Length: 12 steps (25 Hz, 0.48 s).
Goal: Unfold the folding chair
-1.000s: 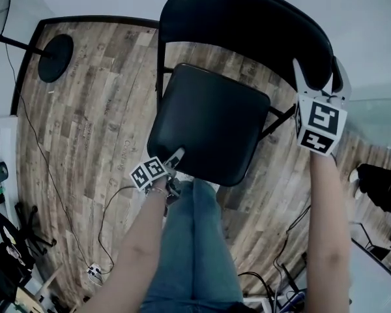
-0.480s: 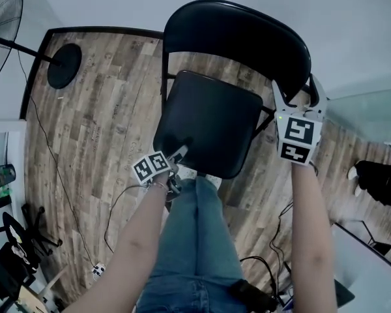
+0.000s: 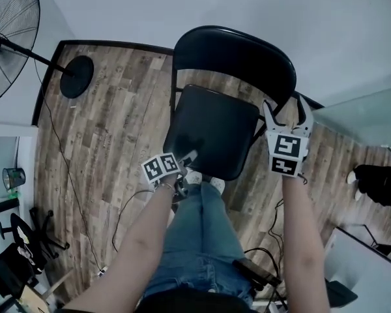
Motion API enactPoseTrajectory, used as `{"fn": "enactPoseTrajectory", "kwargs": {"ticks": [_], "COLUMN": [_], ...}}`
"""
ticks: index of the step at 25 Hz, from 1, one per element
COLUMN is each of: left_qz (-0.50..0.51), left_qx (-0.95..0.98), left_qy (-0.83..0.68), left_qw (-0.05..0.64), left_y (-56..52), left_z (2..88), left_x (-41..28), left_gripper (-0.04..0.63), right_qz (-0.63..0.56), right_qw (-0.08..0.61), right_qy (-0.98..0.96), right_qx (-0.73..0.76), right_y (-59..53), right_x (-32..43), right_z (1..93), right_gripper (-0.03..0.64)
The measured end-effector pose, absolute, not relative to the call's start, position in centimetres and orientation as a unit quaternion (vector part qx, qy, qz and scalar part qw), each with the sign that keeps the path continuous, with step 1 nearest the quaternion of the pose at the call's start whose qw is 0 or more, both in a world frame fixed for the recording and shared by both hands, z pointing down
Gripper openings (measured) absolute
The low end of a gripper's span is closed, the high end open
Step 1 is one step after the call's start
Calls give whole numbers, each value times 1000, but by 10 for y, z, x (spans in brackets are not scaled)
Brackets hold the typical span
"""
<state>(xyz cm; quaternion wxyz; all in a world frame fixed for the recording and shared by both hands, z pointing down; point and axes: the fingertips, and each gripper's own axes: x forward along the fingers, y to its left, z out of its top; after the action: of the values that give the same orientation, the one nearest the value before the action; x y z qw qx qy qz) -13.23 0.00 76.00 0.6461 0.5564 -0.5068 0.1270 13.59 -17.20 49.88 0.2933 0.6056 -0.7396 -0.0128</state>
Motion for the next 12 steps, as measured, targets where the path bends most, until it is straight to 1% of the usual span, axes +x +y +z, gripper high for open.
{"fn": "enactPoseTrajectory", "kwargs": {"ticks": [7,12], "left_qz": [117,128], "left_qx": [565,587], "left_qy": [-510,-505], "left_qw": [637,619], "left_y": [-8,-16], "left_z": [714,684], "left_x": [-135,-135], "left_gripper": [571,572], "right_qz": [4,11], "right_qw": [292,290], "right_qy": [-745,-751], "right_qx": [599,593], "right_y": [-148,-133], "right_x": [133,132], "right_z": [474,457], "right_gripper": [359,359]}}
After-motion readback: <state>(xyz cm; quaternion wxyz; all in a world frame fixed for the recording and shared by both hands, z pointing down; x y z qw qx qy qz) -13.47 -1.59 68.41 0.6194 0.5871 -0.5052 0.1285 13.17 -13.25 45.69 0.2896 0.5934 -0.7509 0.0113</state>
